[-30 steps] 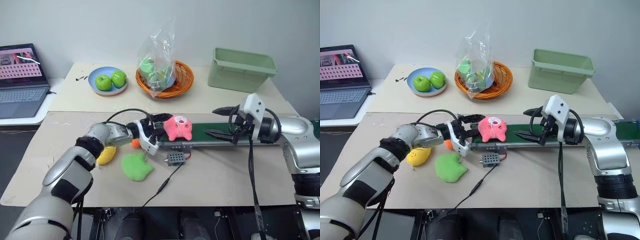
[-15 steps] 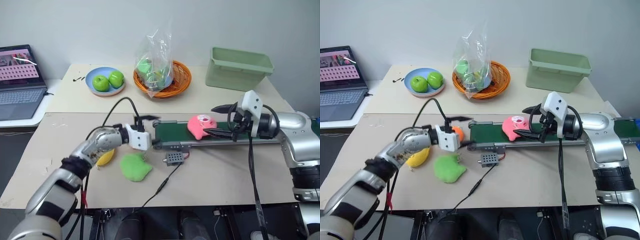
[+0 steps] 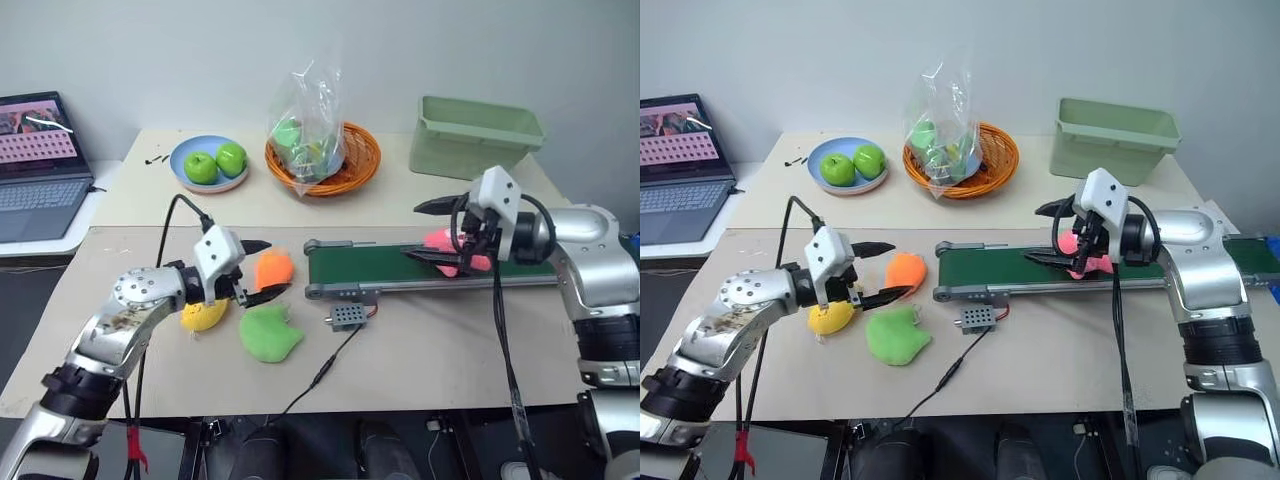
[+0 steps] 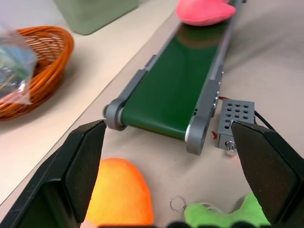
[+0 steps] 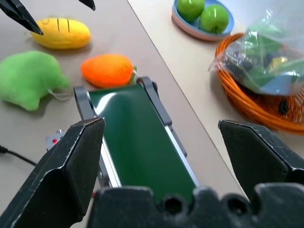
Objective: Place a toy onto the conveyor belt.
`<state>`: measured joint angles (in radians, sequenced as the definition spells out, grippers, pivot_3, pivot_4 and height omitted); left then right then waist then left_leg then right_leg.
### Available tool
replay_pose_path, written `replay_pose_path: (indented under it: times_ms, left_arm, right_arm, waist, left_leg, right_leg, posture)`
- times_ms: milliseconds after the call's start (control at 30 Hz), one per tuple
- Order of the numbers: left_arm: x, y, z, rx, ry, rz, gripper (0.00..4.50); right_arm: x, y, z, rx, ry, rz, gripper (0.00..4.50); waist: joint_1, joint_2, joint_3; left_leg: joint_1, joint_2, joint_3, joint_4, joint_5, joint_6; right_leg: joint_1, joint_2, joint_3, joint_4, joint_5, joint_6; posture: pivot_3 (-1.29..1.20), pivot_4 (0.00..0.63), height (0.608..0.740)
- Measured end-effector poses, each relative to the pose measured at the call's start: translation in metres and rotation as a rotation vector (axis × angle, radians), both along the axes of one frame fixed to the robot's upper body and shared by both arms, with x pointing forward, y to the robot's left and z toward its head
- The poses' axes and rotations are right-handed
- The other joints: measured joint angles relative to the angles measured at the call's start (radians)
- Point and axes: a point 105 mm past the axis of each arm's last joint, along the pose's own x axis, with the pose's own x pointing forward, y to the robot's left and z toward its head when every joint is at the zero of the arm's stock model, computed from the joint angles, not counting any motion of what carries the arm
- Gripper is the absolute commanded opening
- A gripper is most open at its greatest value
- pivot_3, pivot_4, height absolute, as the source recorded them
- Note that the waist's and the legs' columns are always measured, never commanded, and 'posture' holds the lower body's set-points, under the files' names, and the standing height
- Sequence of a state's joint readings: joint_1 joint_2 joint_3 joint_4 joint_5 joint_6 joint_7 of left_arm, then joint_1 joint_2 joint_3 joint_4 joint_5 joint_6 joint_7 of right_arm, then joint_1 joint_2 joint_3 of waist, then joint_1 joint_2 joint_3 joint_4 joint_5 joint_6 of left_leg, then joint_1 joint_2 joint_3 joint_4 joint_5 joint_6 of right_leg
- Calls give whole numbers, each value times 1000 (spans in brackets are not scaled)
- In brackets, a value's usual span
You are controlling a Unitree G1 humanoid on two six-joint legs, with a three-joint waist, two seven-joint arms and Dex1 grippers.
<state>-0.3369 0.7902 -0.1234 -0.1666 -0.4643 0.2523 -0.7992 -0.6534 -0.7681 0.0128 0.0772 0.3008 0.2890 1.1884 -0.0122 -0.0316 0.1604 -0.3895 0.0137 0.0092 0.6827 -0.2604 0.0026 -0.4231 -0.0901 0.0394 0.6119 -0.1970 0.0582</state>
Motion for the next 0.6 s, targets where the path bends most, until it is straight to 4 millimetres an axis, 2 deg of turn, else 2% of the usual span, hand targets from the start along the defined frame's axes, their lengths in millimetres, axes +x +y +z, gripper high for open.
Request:
replay_pose_path:
  times_ms: [267, 600]
  left_arm:
    - [0, -5, 17, -98, -34, 29, 4455]
    - [-10, -9, 16, -132, 70, -38, 4455]
  right_arm:
    - [-4, 8, 2, 37, 19, 57, 4500]
    - [-6, 12, 8, 69, 38, 82, 4500]
  waist:
    - [0, 0, 0]
    - [-1, 0, 0]
  left_leg:
    - [-1, 0, 0, 0, 0, 0]
    - [0, 0, 0, 0, 0, 0]
  right_leg:
    - [0, 0, 0, 0, 0, 0]
    - [0, 0, 0, 0, 0, 0]
  posture:
    - [0, 150, 740]
    - [0, 150, 740]
